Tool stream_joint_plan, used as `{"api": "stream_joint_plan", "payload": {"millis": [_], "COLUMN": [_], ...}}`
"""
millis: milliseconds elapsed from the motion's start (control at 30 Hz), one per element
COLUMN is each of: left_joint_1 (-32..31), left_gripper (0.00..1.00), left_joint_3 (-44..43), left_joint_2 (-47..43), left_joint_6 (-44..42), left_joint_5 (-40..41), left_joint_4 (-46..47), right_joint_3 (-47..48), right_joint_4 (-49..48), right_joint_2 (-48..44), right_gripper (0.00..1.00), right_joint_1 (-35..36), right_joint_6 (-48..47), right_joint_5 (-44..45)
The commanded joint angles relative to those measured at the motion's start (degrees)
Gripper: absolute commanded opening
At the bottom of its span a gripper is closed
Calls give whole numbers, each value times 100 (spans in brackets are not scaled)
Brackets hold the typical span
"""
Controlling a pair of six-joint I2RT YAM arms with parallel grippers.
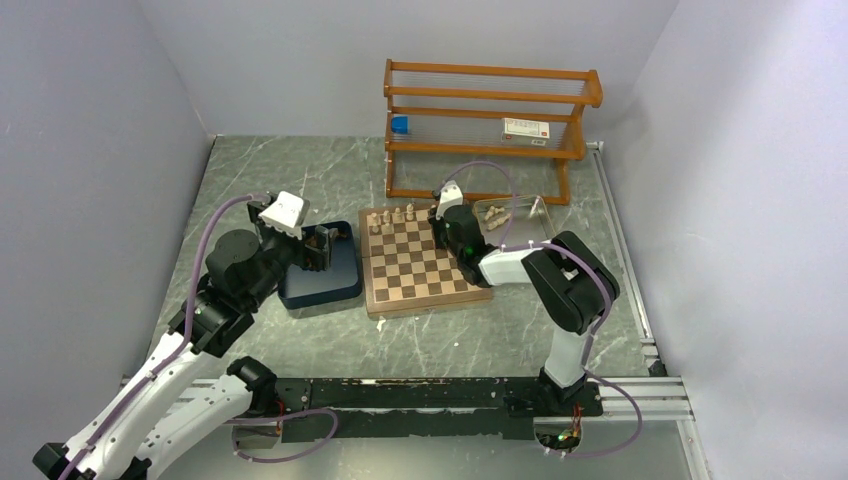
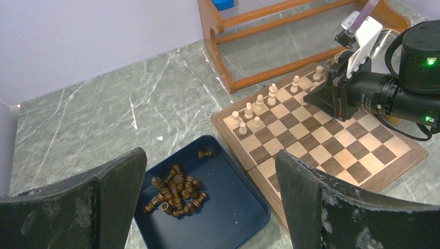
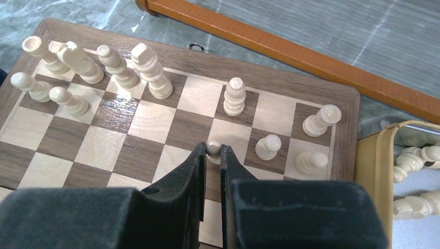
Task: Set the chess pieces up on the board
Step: Place the chess piece on the chessboard.
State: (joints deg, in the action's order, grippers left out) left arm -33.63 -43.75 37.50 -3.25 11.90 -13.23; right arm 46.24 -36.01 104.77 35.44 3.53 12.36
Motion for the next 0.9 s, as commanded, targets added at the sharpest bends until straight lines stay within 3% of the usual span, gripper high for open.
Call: {"api": "stream_joint_plan", "payload": {"millis": [0,367,633,867], "left_joint_1": [-2,-4,2,-3], "left_gripper": [98,98,98,98], "left_joint_3": [24,24,24,17], "left_joint_2": [-16,3,13,8], "left_joint_6": [-71,-85,-97,-106], "left_joint_5": [51,18,4,-21], "left_joint_4": [5,23,15,14], "right_joint_3": [78,80,125,219], "right_joint_4": [-325,-332,-296,-230], "right_joint_2": [149,223,237,204], "right_gripper": [8,11,24,26], "right_joint_1": [40,35,41,35], "right_joint_6": [-89,-26,65,-7], "right_joint_5": [262,277,254,271]}}
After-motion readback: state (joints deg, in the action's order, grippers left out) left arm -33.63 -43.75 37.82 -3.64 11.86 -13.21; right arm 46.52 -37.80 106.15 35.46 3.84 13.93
